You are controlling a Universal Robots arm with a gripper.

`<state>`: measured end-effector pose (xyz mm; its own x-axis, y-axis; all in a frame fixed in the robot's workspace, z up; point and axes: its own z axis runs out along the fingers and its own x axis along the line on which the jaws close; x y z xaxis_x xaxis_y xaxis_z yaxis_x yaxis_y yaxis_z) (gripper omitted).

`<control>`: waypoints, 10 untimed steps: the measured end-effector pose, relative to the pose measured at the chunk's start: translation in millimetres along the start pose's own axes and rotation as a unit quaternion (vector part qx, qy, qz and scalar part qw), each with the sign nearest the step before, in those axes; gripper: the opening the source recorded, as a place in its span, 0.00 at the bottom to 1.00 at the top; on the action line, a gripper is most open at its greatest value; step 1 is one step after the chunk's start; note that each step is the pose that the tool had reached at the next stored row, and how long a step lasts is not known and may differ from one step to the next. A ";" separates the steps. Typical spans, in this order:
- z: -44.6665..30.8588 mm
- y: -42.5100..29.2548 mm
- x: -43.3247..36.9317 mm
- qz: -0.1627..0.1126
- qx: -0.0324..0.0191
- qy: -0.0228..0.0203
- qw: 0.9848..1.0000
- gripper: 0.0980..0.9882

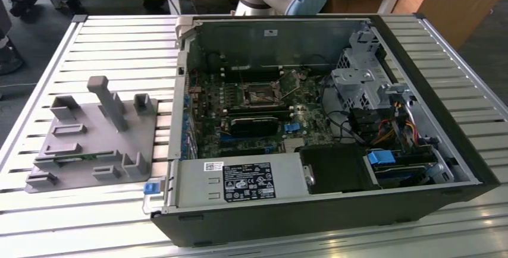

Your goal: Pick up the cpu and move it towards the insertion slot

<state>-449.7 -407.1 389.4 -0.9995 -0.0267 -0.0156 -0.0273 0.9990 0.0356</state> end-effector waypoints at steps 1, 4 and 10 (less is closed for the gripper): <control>-2.0 0.1 0.0 0.000 0.000 0.000 1.000 0.50; -7.5 0.3 -0.1 0.000 0.000 0.000 1.000 0.50; -9.2 0.4 -5.7 0.000 0.000 0.000 1.000 0.50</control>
<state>-444.1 -406.9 398.7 -0.9995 -0.0267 -0.0157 -0.0272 0.9990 0.0356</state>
